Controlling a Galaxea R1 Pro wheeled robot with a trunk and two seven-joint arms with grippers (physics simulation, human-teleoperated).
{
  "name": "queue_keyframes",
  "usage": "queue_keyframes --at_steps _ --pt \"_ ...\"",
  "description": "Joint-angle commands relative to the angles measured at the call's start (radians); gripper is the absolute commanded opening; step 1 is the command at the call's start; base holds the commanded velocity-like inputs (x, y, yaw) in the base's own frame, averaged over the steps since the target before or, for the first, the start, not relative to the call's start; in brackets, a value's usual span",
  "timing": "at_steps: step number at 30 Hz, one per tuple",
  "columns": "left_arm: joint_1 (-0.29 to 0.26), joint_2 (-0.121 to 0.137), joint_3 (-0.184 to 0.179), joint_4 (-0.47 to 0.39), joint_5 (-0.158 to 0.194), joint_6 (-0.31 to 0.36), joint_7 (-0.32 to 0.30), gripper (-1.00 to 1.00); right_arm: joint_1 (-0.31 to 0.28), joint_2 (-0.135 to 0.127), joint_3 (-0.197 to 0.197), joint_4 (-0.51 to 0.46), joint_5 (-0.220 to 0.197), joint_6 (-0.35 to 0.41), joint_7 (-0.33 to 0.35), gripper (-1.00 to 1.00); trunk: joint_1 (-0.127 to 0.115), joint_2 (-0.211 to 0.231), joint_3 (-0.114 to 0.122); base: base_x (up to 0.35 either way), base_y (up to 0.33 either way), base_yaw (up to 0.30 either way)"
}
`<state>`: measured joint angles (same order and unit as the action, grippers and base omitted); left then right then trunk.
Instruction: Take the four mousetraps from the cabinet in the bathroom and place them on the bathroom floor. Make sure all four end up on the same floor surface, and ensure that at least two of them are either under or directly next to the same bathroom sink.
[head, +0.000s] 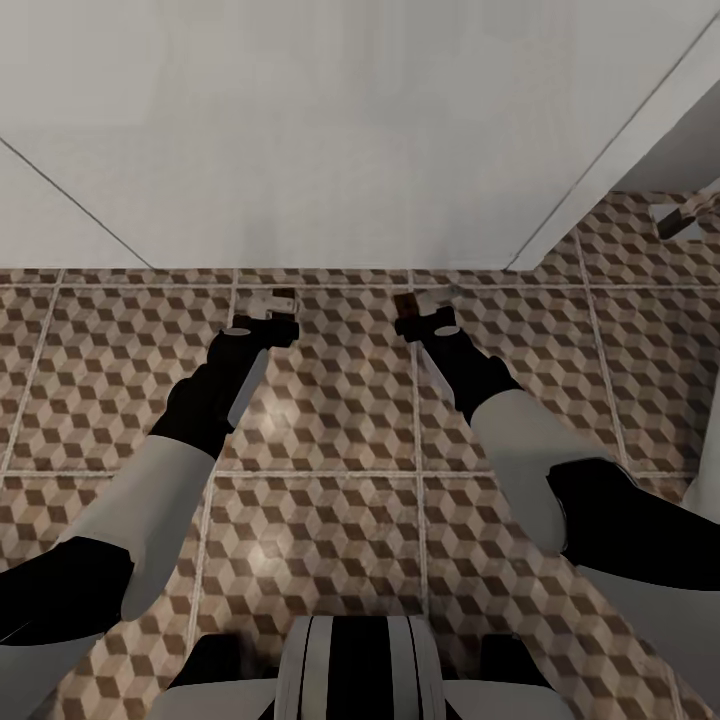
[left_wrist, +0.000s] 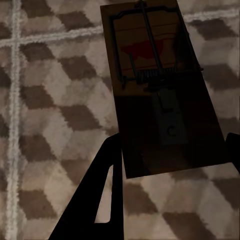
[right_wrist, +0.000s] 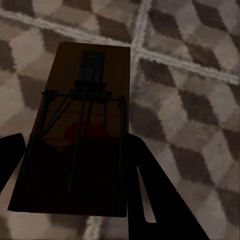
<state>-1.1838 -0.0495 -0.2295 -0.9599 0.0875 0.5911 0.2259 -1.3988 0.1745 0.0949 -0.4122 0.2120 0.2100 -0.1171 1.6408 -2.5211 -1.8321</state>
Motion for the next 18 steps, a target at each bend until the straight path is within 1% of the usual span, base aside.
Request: queue_keyframes --at_steps 1,6,18 --pt "0.000 0.000 -0.002 -0.001 0.008 0.004 0.007 -1.00 0.000 0.000 0.003 0.002 0.007 0.007 -0.003 -1.00 0.000 0.000 -0.001 0.126 0.000 0.000" --pt "0.000 0.000 -0.002 0.000 0.008 0.004 0.007 -1.00 0.000 0.000 0.004 0.009 0.007 0.006 -0.003 -1.00 0.000 0.000 -0.001 0.042 0.000 0.000" --pt "0.000 0.000 -0.003 0.000 0.008 0.004 0.007 -1.00 0.000 0.000 0.003 0.019 0.007 0.007 -0.003 -1.00 0.000 0.000 -0.001 0.003 0.000 0.000"
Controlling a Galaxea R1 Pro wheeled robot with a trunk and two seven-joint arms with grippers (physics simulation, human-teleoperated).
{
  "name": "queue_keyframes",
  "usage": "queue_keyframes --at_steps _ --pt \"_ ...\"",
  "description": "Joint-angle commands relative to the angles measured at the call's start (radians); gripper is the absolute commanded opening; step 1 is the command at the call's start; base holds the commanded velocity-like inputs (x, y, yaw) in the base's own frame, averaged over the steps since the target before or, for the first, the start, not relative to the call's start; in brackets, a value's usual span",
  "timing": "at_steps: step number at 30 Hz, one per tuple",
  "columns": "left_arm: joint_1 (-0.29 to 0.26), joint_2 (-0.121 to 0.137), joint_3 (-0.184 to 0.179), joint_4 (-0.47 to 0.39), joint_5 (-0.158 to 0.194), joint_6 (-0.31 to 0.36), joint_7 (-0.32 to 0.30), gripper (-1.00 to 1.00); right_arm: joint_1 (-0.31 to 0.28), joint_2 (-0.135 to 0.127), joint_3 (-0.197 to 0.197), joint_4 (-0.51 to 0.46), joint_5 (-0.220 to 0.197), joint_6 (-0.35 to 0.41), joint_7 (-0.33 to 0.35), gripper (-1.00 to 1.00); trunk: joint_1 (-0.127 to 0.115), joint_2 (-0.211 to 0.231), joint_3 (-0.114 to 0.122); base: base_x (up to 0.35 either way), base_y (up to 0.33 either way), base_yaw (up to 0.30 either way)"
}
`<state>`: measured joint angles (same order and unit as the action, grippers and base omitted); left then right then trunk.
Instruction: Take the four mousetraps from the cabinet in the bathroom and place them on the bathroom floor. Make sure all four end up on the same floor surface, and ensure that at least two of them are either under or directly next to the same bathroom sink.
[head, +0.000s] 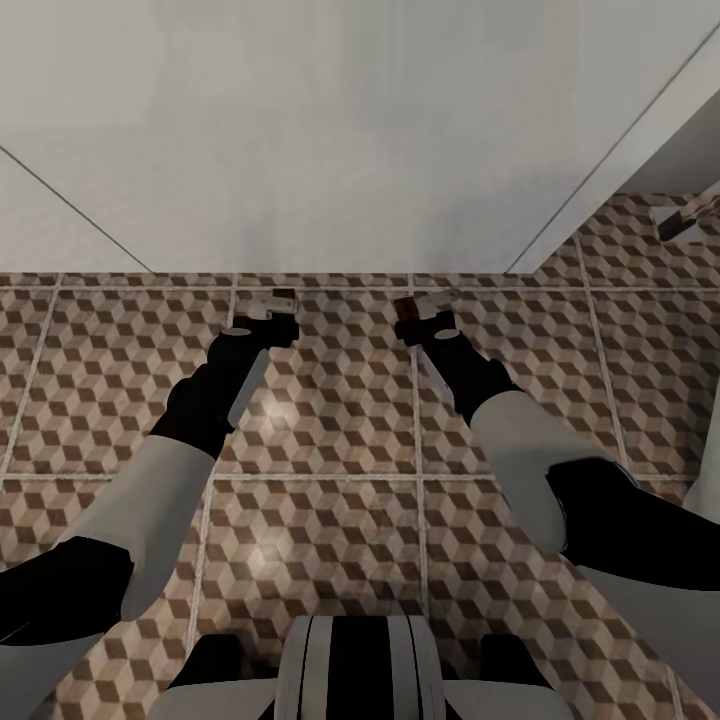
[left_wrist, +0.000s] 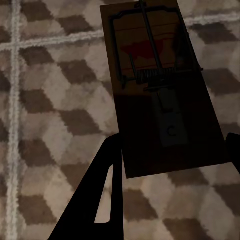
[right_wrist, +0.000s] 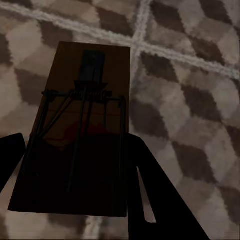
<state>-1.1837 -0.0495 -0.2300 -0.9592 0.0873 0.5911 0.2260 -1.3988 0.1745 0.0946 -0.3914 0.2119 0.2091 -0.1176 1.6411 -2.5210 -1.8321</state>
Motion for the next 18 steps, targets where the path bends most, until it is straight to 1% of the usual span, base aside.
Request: queue_keyframes --at_steps 1,3,6,18 --pt "0.000 0.000 -0.003 -0.001 0.008 0.004 0.007 -1.00 0.000 0.000 0.004 0.012 0.007 0.008 -0.003 -1.00 0.000 0.000 0.000 0.000 0.000 0.000" --pt "0.000 0.000 -0.003 -0.002 0.008 0.004 0.007 -1.00 0.000 0.000 0.003 0.039 0.008 0.008 -0.003 -1.00 0.000 0.000 0.000 0.000 0.000 0.000" --pt "0.000 0.000 -0.003 -0.002 0.008 0.004 0.007 -1.00 0.000 0.000 0.002 0.053 0.009 0.008 -0.005 -1.00 0.000 0.000 0.000 0.000 0.000 0.000" --pt "0.026 0.000 -0.005 -0.010 0.008 0.004 0.006 -1.00 -0.002 0.000 0.002 0.060 0.009 0.015 -0.010 -1.00 0.000 0.000 0.000 0.000 0.000 0.000"
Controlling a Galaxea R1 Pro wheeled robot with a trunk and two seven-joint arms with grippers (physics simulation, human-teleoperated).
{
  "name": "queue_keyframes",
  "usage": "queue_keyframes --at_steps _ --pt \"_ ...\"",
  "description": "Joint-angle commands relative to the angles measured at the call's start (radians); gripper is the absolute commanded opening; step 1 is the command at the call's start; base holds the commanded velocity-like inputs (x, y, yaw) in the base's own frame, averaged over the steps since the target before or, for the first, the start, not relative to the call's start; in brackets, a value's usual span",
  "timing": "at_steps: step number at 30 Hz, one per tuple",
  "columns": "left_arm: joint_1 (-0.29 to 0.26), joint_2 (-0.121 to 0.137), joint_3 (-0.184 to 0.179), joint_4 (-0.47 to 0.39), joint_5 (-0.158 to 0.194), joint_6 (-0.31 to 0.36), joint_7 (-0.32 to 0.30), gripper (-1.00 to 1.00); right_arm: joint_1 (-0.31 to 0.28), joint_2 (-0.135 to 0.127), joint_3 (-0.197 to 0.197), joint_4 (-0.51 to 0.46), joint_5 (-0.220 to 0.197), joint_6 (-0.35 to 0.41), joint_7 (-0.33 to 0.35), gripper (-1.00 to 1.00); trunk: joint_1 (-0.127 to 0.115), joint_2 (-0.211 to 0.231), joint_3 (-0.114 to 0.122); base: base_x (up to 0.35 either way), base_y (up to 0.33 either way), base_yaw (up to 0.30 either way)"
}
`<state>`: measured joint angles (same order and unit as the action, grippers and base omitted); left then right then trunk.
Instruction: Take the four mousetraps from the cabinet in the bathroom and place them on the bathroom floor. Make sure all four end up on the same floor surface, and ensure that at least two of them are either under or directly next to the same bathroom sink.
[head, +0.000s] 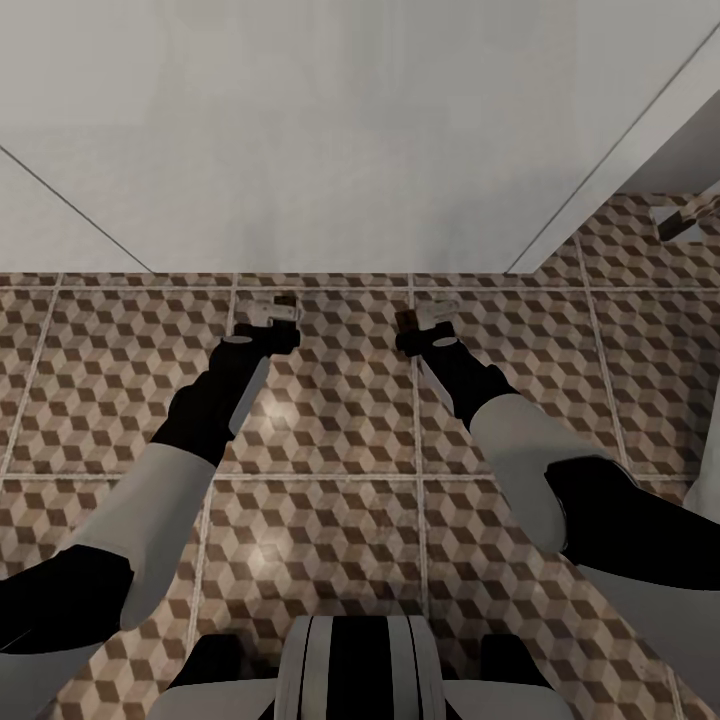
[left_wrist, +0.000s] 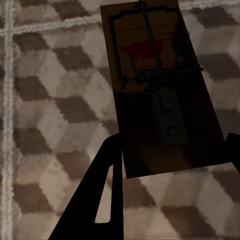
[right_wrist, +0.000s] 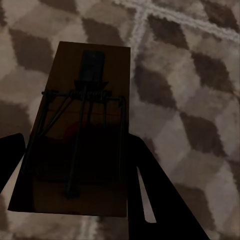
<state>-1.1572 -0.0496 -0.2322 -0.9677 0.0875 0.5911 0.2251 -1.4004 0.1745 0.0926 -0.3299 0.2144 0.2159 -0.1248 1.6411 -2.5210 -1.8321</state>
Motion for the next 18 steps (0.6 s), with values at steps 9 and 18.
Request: queue_keyframes --at_steps 9,18 --pt "0.022 0.000 -0.039 0.002 0.008 0.004 0.008 -1.00 0.000 0.000 0.004 -0.004 0.006 0.007 -0.003 -1.00 0.000 0.000 0.000 0.000 0.000 0.000" --pt "0.024 -0.002 -0.053 0.004 0.008 0.004 0.008 -1.00 0.000 0.000 0.004 -0.007 0.007 -0.002 -0.003 -1.00 0.000 0.000 0.000 0.000 0.000 0.000"
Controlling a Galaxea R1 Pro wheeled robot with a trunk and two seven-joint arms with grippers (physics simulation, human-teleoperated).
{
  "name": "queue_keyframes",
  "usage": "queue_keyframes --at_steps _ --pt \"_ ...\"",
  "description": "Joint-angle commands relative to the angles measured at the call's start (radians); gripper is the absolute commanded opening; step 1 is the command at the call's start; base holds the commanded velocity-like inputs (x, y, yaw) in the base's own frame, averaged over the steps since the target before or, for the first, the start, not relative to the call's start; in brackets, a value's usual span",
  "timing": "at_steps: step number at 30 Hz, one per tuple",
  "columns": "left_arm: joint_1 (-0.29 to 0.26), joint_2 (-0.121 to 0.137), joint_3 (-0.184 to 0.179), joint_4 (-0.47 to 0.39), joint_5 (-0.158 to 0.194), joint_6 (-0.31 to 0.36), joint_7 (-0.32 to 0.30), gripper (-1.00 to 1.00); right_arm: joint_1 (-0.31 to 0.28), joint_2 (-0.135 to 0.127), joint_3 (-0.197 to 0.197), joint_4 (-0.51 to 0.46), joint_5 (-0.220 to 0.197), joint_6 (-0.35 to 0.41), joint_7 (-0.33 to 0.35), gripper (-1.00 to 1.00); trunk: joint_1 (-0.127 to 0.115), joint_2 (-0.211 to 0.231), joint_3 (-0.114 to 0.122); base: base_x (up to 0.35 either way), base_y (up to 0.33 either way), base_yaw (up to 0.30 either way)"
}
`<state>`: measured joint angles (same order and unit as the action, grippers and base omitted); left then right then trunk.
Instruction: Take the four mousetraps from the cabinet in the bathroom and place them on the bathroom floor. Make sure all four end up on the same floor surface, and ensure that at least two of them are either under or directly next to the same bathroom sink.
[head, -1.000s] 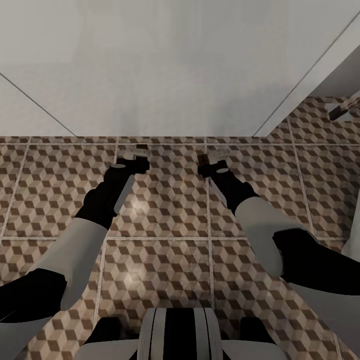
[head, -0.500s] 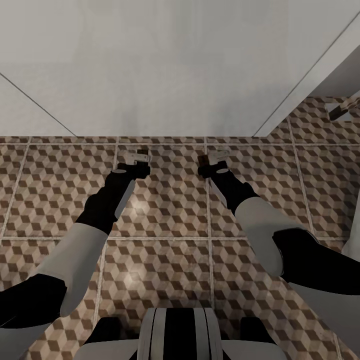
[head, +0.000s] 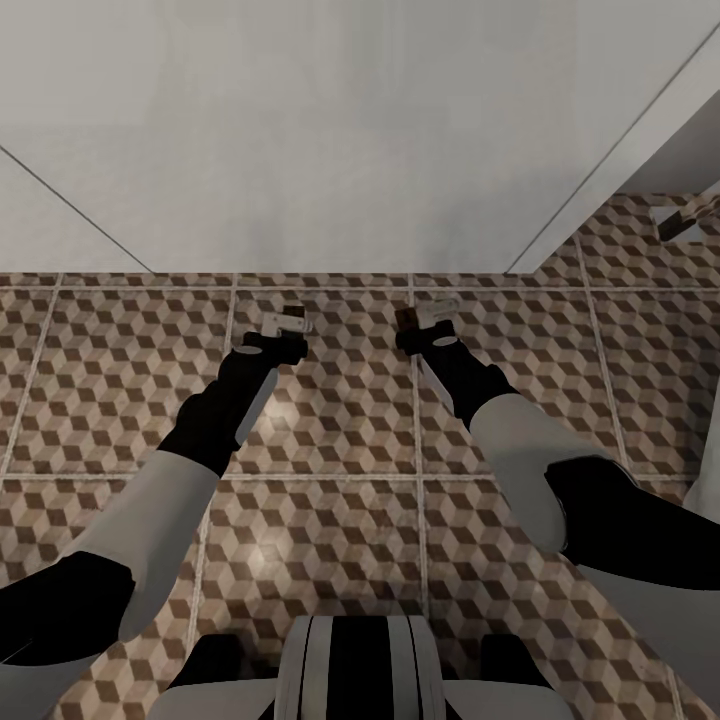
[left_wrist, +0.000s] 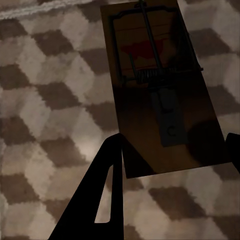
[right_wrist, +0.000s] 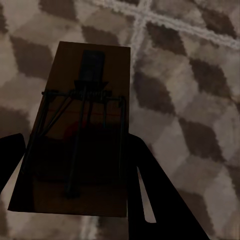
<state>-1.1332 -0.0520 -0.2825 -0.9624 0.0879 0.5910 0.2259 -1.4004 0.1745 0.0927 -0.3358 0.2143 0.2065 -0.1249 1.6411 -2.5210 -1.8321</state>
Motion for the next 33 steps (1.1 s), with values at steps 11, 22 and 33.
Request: queue_keyframes --at_steps 11,22,33 --pt "0.002 0.001 -0.003 0.002 0.008 0.004 0.007 -1.00 0.000 0.000 0.004 -0.002 0.007 -0.018 -0.002 -1.00 0.000 0.000 0.000 0.000 0.000 0.000" --pt "0.015 0.001 -0.003 0.001 0.008 0.004 0.007 -1.00 0.000 0.000 0.004 -0.002 0.007 -0.031 -0.001 -1.00 0.000 0.000 0.000 0.065 0.000 0.000" --pt "0.021 0.001 -0.003 0.000 0.007 0.004 0.007 -1.00 0.001 0.000 0.004 -0.002 0.007 -0.032 -0.001 -1.00 0.000 0.000 0.000 0.018 0.000 0.000"
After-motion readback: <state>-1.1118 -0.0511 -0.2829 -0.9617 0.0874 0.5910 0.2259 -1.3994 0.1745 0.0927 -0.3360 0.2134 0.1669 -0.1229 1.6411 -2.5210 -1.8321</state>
